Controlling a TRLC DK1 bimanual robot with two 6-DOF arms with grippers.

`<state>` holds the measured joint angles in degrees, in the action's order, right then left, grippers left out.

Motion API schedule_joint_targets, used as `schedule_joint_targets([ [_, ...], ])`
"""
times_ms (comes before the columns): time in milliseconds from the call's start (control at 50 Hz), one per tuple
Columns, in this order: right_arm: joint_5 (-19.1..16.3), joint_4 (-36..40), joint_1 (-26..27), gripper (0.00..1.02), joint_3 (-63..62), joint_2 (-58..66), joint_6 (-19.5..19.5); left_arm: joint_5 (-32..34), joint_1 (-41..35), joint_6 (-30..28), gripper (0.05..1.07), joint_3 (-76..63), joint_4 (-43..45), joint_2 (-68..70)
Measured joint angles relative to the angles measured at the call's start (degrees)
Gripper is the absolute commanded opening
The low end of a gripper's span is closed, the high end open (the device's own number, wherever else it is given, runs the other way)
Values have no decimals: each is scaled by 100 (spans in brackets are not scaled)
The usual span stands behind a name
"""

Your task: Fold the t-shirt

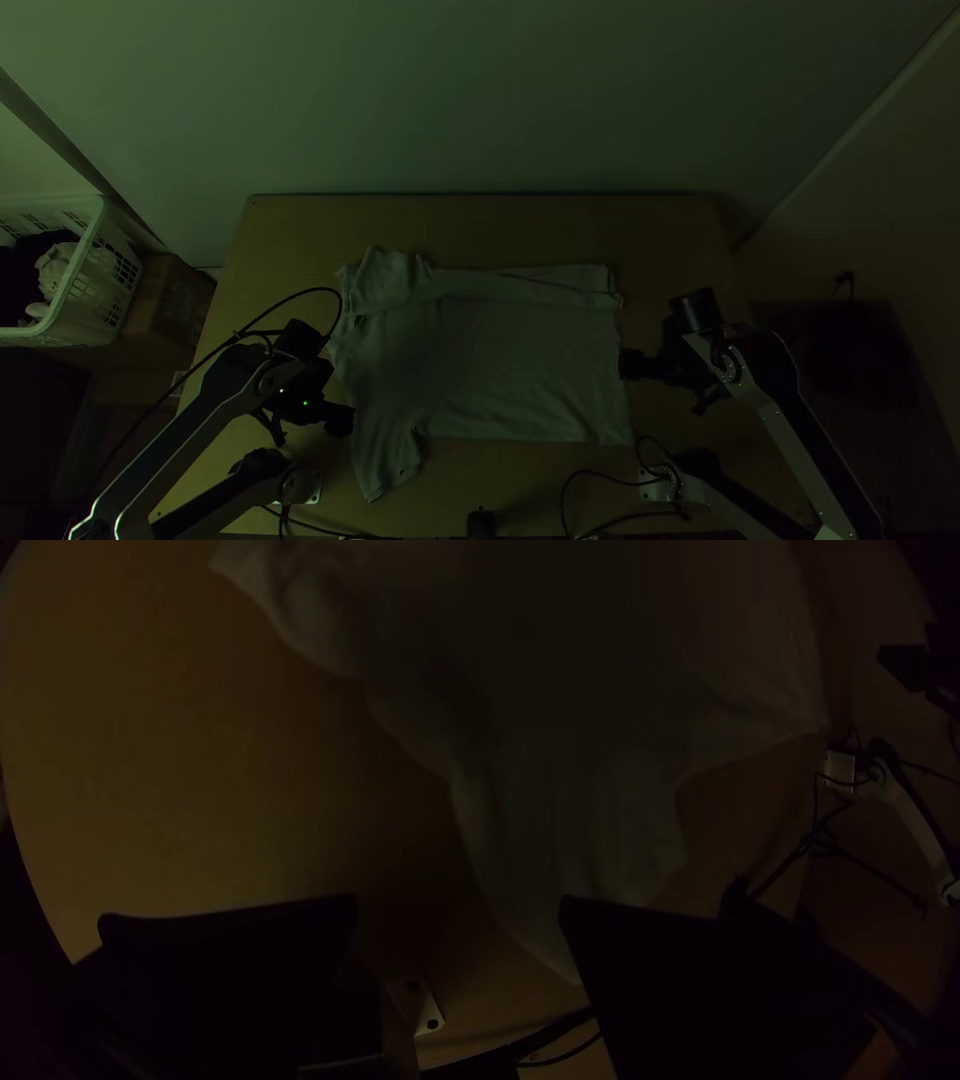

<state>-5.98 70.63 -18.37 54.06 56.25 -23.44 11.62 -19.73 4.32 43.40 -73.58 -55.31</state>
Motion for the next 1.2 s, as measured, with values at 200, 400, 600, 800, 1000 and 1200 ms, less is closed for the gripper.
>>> schedule_joint_targets([
  [200, -98, 61, -2, 86, -170, 0, 103, -70, -153, 249, 101, -24, 361, -868],
  [400, -289, 63, -249, 86, -680, 50, 118, -291, -229, 503, 101, -90, 802, -1539],
  [600, -315, 83, -295, 86, -909, 214, 225, -289, -507, 656, 93, -90, 1019, -1939],
  [800, -354, 85, -295, 86, -916, 507, 452, -400, -916, 870, 68, 13, 1010, -2232],
  [1000, -354, 83, -295, 86, -1067, 699, 656, -610, -1316, 898, 8, 35, 1108, -2232],
  [1200, -356, 98, -295, 80, -1327, 920, 813, -612, -1169, 765, 8, 299, 1097, -2194],
])
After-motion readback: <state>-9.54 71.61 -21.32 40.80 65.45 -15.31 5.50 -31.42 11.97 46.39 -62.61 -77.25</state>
